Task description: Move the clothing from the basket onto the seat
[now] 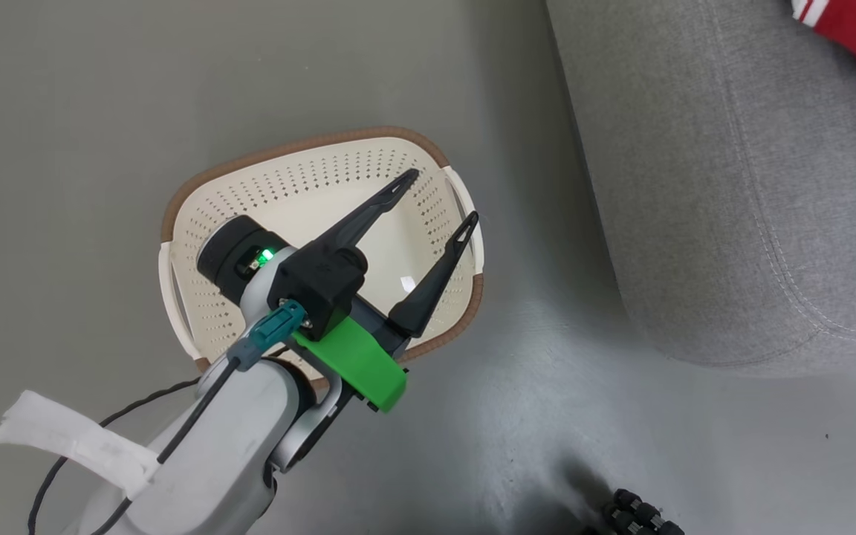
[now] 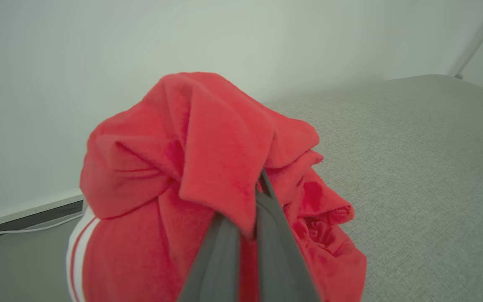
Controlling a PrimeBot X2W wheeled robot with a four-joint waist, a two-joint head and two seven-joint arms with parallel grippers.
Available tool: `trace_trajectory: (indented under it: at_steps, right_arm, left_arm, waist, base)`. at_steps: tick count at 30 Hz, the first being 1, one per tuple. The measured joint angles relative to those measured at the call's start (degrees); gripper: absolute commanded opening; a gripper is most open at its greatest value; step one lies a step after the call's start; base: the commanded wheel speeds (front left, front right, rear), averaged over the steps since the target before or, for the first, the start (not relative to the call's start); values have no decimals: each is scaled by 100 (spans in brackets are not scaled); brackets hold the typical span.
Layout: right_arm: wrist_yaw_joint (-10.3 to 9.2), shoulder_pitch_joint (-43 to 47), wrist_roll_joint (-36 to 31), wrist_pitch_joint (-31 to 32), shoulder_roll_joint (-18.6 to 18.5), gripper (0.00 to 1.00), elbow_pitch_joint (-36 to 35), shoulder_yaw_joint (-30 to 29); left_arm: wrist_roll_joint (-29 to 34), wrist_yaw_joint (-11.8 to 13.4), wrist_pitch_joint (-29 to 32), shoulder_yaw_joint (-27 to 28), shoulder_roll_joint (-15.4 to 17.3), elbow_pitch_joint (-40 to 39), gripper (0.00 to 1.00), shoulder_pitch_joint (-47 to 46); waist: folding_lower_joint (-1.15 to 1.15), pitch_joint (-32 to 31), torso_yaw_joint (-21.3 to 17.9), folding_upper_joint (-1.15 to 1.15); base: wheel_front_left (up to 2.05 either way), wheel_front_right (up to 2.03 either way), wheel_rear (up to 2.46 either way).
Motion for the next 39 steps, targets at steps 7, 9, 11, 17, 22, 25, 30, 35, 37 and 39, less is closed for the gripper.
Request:
trace_trajectory:
  at_steps: [7,9,11,17,22,25,30,35,37,39]
  right_arm:
    - [79,195,-1,-65,66,100,45,19]
    - [103,249,-4,-70,98,100,53,40]
    - [113,308,-7,-89,133,100,52,48]
    - [164,568,-71,-113,130,100,34,75]
    - [231,765,-218,-114,98,100,-94,134]
    - [253,856,-224,-115,100,100,-310,126]
    - [305,1154,-258,-122,113,100,-531,115]
    - [374,1487,-263,-122,176,100,-715,135]
    - [403,1577,-265,-122,246,100,-813,144]
    - [411,1679,-265,-122,334,100,-920,160]
  left_arm:
    - [-9,0,-27,-3,3,9,100,12]
    - [-10,0,-36,-5,1,21,100,30]
    - [-47,0,-99,-10,-4,48,100,53]
    - [-136,-10,-243,-57,-81,190,100,204]
    - [-254,-67,-346,-78,-193,322,100,340]
    - [-339,-111,-438,-99,-266,414,100,436]
    - [-521,-152,-526,-108,-399,587,100,610]
    - [-615,-148,-590,-56,-445,772,100,791]
    - [-628,-124,-612,-8,-448,843,100,866]
    - [-650,-91,-639,53,-448,923,100,934]
  waist:
    - [0,-153,-89,0]
    - [0,-219,-118,0]
    - [0,-296,-148,0]
    - [-1,-593,-219,0]
    - [-1,-906,-242,0]
    - [-1,-1112,-237,0]
    - [-1,-1469,-183,0]
    - [-1,-1820,-66,0]
    - [-1,-1952,-2,0]
    - [-1,-2081,71,0]
  base:
    - [0,0,0]
    - [0,0,0]
    - [0,0,0]
    - [0,0,0]
    - [0,0,0]
    - [0,0,0]
    - [0,0,0]
    - [0,0,0]
    - [0,0,0]
    - [0,0,0]
